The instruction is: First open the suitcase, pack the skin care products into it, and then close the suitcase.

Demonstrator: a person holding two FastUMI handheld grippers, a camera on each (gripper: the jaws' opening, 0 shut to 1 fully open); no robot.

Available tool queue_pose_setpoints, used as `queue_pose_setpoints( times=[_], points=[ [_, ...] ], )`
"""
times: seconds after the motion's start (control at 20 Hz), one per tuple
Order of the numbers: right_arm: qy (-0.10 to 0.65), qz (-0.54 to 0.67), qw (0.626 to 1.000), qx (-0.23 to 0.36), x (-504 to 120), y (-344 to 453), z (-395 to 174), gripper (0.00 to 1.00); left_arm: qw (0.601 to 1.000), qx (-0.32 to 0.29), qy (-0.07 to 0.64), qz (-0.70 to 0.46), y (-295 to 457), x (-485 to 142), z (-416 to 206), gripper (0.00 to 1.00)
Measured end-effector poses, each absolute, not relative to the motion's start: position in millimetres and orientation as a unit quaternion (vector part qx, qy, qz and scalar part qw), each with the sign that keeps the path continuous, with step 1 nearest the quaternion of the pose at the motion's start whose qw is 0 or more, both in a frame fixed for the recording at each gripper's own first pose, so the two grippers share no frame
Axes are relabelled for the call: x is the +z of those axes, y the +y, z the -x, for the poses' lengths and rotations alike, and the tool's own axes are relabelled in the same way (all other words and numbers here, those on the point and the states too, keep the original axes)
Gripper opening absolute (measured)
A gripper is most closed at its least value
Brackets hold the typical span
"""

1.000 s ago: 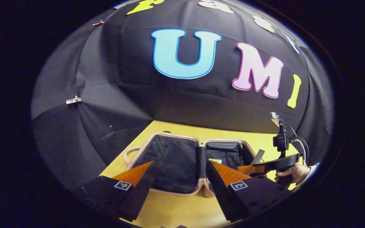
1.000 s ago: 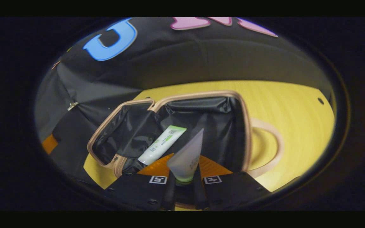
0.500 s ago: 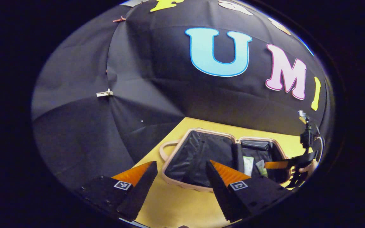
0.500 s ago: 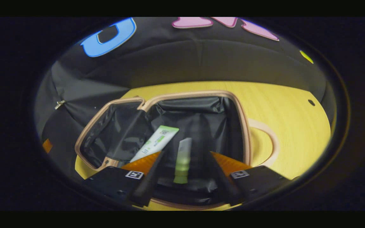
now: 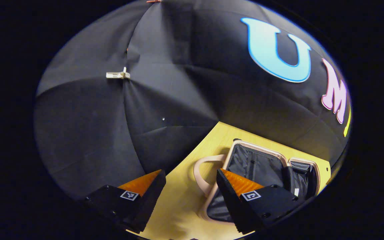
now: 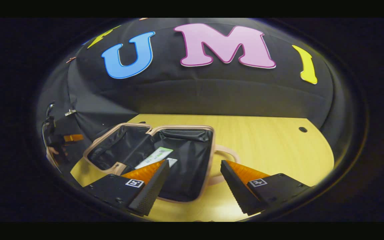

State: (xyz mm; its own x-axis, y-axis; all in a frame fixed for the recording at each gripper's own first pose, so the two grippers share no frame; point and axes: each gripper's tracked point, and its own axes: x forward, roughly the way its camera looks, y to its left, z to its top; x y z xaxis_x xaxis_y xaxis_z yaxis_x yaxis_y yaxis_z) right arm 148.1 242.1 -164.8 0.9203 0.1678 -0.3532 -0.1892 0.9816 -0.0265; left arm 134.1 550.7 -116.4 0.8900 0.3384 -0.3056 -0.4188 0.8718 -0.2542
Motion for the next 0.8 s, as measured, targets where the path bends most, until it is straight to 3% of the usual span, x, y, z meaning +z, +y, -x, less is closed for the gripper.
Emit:
queue_pose_setpoints(
  times=[0.25, 0.35, 0.5, 0.55, 0.6, 0.65, 0.8],
  points=[
    [0.181, 0.051, 0.980, 0.063, -169.5, 208.1, -130.4, 0.98, 0.925, 0.135, 0.162, 0.315, 567.2, -146.8, -188.3, 0.94],
    [0.180, 0.054, 0.980, 0.059, -166.9, 202.5, -129.2, 0.98, 0.907, 0.104, 0.168, 0.372, 559.8, -157.1, -204.8, 0.88],
    [0.177, 0.061, 0.981, 0.051, -164.1, 190.2, -124.5, 0.98, 0.889, 0.092, 0.200, 0.402, 551.2, -180.2, -218.0, 0.67],
    [0.177, 0.066, 0.981, 0.049, -163.8, 186.3, -122.2, 0.98, 0.887, 0.095, 0.206, 0.403, 551.1, -184.9, -219.0, 0.65],
    [0.178, 0.070, 0.980, 0.047, -165.2, 181.7, -119.7, 0.98, 0.887, 0.097, 0.200, 0.404, 551.9, -178.6, -215.7, 0.28],
    [0.180, 0.074, 0.980, 0.045, -166.4, 176.9, -118.2, 0.98, 0.891, 0.095, 0.194, 0.399, 551.6, -170.4, -215.8, 0.17],
    [0.184, 0.078, 0.979, 0.038, -163.7, 161.6, -113.6, 0.97, 0.923, 0.113, 0.191, 0.313, 543.7, -142.6, -203.4, 0.07]
  ],
)
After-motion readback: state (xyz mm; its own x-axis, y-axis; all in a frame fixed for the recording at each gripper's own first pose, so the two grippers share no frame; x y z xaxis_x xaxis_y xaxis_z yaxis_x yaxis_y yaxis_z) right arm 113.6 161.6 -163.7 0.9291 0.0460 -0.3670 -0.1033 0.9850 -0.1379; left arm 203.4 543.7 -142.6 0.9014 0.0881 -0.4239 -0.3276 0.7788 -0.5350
